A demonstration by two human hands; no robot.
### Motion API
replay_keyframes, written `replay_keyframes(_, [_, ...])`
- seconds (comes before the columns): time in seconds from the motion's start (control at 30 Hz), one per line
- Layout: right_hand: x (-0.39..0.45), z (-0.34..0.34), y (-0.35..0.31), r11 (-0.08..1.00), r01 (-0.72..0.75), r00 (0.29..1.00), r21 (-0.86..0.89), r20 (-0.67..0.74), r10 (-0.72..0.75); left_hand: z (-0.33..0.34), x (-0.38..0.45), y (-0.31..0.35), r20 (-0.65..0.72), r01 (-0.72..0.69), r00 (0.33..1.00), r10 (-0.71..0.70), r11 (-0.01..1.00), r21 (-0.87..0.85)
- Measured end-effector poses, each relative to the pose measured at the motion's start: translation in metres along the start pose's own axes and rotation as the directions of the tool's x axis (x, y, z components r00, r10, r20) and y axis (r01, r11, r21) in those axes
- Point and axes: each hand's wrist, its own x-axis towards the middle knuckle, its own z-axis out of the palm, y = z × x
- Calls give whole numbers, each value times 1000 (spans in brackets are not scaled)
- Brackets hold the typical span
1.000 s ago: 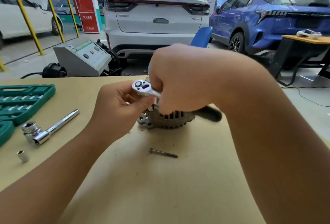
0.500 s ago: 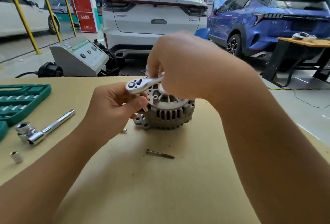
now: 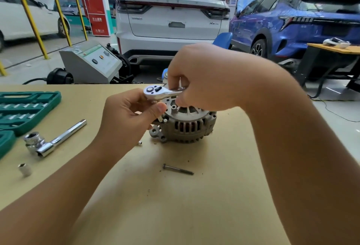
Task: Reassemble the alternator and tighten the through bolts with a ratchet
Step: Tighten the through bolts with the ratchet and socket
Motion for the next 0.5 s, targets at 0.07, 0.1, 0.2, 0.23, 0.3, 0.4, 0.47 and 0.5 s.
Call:
replay_keyframes(0.07, [-5,0,3,999,-16,1000,41,-9,17,-4,2,-1,52,-67,997,59,985,162])
replay_keyframes(0.1, [-5,0,4,998,-15,1000,56,-10,15,-6,4,-2,74,-85,995,70,970,228])
replay_keyframes(0.2, [-1,1,5,1000,-13,1000,22,-10,13,-10,5,-8,129,-88,990,53,956,280])
replay_keyframes(0.23, [-1,0,5,1000,-9,1000,11,0,9,-10,5,-8,141,-104,988,65,951,291])
replay_keyframes(0.3, [0,-2,6,1000,-4,1000,10,18,3,-8,4,-9,147,-162,982,118,927,339])
replay_keyframes(0.4, [0,-2,8,1000,-12,1000,15,28,11,-3,1,-8,175,-265,962,212,882,390])
replay_keyframes(0.47, [-2,-2,7,1000,-12,999,25,41,11,1,-2,-8,179,-299,953,244,853,427])
replay_keyframes(0.5, [-5,-2,5,1000,-1,999,27,49,0,1,-2,-8,176,-310,950,258,845,435])
